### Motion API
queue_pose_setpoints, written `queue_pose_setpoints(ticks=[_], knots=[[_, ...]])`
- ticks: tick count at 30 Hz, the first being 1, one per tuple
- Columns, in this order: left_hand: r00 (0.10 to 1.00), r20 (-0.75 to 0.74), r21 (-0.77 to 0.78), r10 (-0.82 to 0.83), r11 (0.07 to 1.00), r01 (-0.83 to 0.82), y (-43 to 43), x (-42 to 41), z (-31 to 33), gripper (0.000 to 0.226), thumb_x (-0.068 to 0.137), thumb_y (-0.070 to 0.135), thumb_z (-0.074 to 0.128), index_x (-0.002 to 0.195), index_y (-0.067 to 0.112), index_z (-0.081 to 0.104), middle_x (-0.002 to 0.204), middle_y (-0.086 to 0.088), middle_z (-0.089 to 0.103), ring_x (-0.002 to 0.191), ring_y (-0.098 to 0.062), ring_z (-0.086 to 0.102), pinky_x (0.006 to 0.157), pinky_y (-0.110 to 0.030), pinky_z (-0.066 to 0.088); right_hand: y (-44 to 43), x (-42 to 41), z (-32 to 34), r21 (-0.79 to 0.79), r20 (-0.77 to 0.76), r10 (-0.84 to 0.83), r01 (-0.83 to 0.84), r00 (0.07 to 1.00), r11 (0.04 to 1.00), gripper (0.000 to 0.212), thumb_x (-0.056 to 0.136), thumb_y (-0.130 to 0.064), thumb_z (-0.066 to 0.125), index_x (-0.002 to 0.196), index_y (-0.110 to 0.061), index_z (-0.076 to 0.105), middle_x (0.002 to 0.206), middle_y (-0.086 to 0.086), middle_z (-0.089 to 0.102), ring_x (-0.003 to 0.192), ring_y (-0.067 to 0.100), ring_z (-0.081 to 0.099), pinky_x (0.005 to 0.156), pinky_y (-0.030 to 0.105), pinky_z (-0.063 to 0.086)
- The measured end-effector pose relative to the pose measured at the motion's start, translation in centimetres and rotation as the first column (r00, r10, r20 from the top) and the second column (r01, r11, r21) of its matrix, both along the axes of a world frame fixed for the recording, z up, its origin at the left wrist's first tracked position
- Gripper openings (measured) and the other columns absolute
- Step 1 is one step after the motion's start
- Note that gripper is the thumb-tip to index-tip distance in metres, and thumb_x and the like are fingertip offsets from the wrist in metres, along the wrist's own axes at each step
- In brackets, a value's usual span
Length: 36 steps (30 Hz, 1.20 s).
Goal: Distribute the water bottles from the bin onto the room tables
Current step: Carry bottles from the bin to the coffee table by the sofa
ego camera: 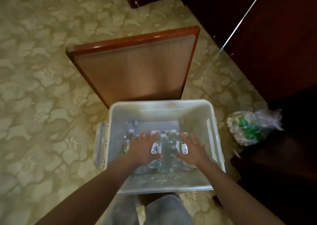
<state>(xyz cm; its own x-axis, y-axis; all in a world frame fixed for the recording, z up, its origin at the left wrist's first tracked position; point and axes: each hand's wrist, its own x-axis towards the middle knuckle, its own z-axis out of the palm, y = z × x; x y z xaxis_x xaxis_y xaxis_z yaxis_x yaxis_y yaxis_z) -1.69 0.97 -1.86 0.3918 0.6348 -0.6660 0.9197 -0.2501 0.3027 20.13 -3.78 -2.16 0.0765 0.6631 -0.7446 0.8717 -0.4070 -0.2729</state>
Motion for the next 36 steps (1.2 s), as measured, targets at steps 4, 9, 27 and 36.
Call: queue_pose_setpoints(ticks=[4,9,27,36], knots=[[0.999,0.003,-0.032,0.046,0.998,-0.045,1.6,3.5,-3.6,0.090,0.089,0.064,0.051,0.156,0.035,-0.002,0.166,-0.002,-0.001,0.152,-0.029,0.002,0.120,-0.054,0.008,2.4,2.5,-4.4,-0.061,-0.063,0.062,-0.066,0.996,0.996,0.097,0.089,-0.050,0.066,0.158,-0.039,-0.001,0.167,0.007,-0.009,0.153,0.034,-0.005,0.122,0.051,0.005],[0.999,-0.028,-0.089,0.038,0.995,-0.040,4.3,7.3,-9.1,0.086,0.093,0.059,0.050,0.156,0.033,-0.001,0.166,-0.003,0.005,0.152,-0.026,0.003,0.121,-0.052,0.005,4.6,3.8,-10.7,-0.082,-0.145,-0.014,0.002,0.989,0.997,0.090,0.087,-0.041,0.067,0.157,-0.038,0.010,0.164,0.005,0.017,0.147,0.032,0.030,0.115,0.045,0.035],[0.995,-0.041,-0.077,0.096,0.992,-0.099,7.8,12.5,-18.5,0.048,0.091,0.054,0.056,0.129,0.025,0.057,0.120,-0.003,0.068,0.118,-0.026,0.055,0.117,-0.036,0.021,6.4,3.7,-17.7,-0.201,-0.091,-0.579,0.555,0.810,0.808,0.026,0.091,-0.022,0.056,0.117,-0.016,0.054,0.110,0.009,0.067,0.099,0.032,0.065,0.077,0.038,0.053],[0.976,-0.041,-0.160,0.212,0.963,-0.216,7.4,12.4,-19.0,0.052,0.086,0.060,0.060,0.125,0.025,0.058,0.119,-0.004,0.064,0.116,-0.026,0.053,0.086,-0.030,0.041,6.4,3.5,-17.2,-0.197,-0.100,-0.690,0.665,0.717,0.720,0.029,0.088,-0.023,0.062,0.115,-0.015,0.060,0.111,0.008,0.068,0.104,0.033,0.063,0.079,0.033,0.050]])
